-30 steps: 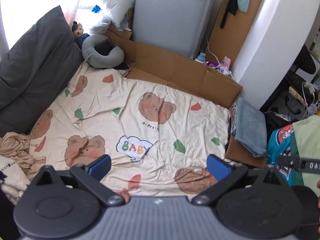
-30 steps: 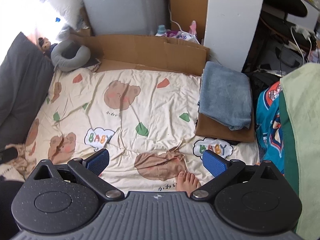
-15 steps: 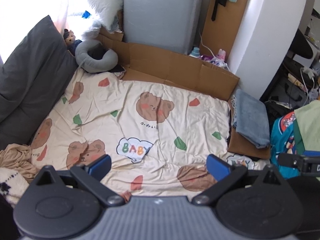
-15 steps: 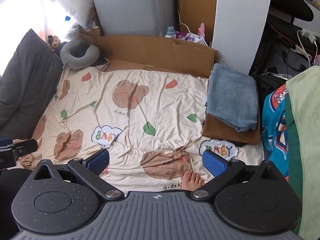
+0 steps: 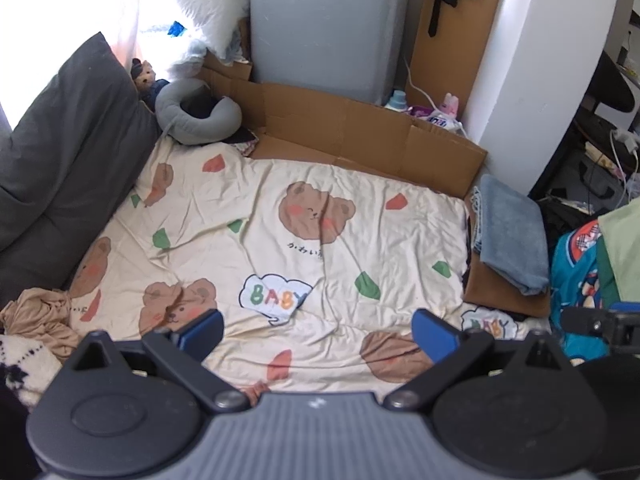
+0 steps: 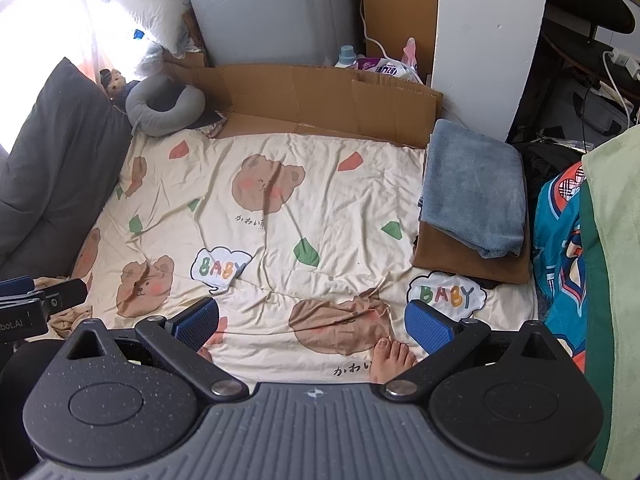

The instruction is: Fold clothes

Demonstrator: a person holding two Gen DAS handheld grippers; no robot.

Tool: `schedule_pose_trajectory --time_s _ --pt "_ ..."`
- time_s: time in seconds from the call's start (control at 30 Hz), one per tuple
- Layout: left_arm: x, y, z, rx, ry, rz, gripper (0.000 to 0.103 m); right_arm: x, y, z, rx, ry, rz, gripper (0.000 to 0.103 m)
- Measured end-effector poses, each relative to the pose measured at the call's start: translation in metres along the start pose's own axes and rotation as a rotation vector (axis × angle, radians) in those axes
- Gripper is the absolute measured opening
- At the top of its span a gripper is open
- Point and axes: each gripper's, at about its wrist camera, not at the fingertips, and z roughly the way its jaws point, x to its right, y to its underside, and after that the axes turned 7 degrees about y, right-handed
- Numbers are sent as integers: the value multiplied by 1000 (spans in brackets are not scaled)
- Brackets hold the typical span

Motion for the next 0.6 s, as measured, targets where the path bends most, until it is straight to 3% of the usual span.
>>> schedule_pose_trajectory --time_s 0.6 --pt "-4 0 2 -11 -2 -31 94 1 -3 3 -21 -2 -8 102"
